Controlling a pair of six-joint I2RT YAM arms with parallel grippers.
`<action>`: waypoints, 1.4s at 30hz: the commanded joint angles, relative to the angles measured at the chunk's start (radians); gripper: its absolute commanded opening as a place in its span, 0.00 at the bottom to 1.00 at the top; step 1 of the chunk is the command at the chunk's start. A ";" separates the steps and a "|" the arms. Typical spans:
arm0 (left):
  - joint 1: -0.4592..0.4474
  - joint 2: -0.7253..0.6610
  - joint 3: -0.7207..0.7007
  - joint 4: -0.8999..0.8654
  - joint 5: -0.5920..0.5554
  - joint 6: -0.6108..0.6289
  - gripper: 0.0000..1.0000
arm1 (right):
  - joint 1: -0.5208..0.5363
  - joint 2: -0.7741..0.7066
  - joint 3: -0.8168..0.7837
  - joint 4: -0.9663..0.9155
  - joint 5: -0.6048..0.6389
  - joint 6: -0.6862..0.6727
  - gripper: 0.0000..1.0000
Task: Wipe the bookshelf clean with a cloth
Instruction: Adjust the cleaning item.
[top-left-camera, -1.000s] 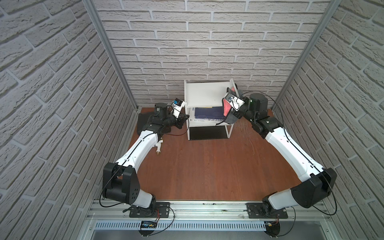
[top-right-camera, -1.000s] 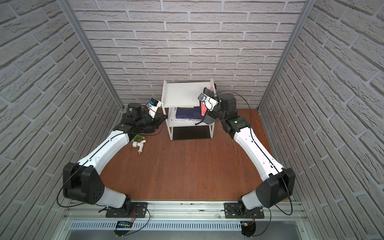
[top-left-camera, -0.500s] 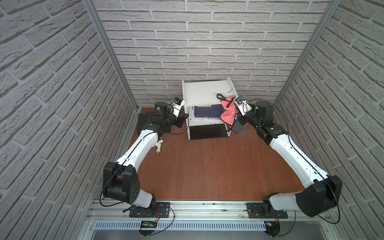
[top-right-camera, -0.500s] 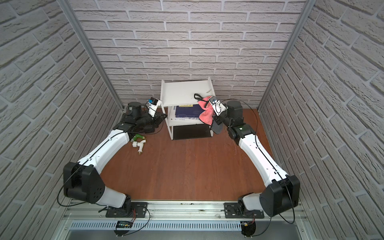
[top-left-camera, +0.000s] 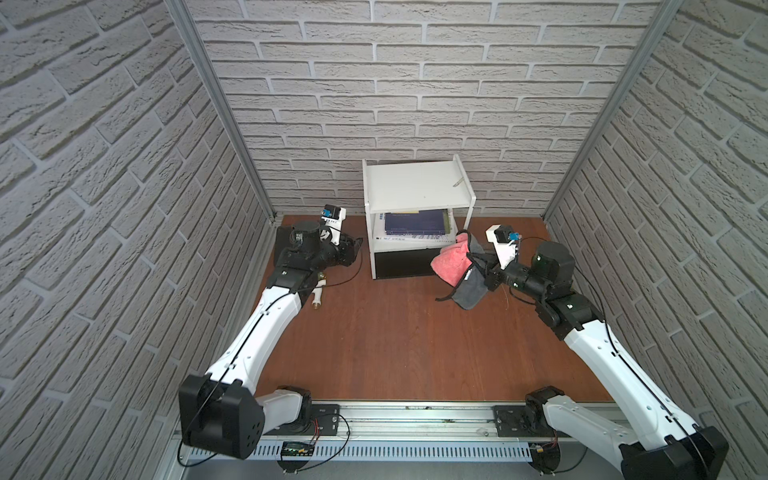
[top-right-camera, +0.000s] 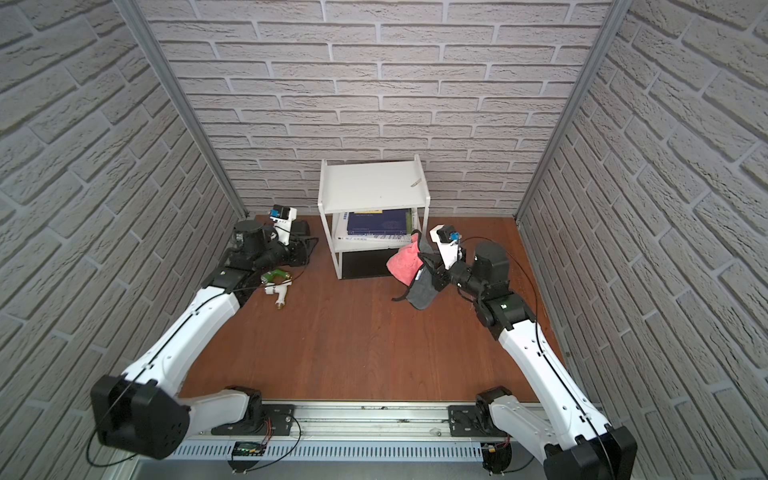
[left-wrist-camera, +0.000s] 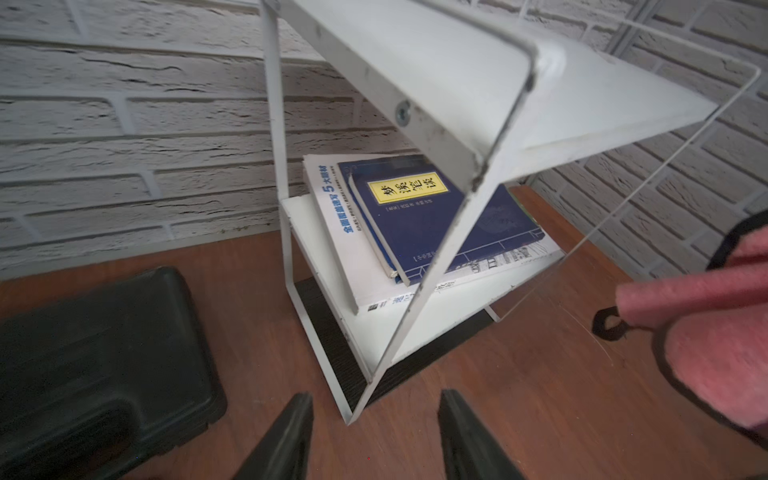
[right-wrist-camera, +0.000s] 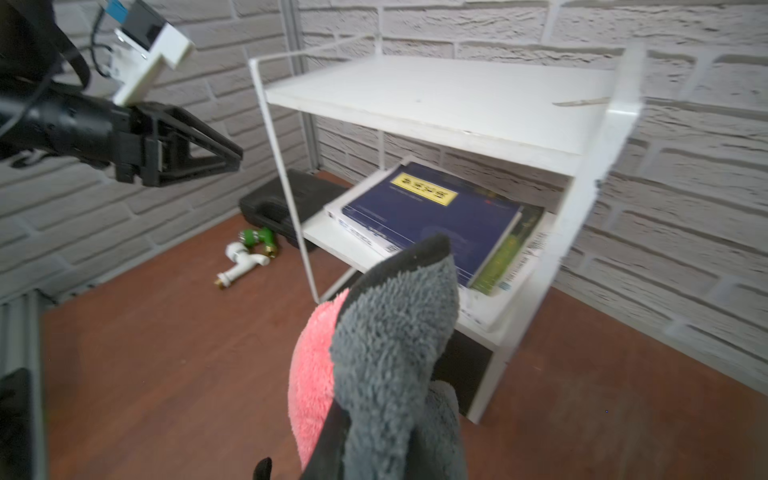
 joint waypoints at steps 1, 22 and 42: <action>-0.028 -0.175 -0.090 0.049 -0.226 -0.063 0.60 | 0.028 0.029 -0.034 0.135 -0.188 0.201 0.03; -0.539 0.166 0.134 0.040 0.156 0.205 0.88 | 0.228 0.255 0.119 0.318 -0.201 0.415 0.03; -0.208 -0.151 -0.176 0.123 -0.031 -0.231 0.00 | 0.047 0.226 -0.022 0.271 0.553 0.034 0.73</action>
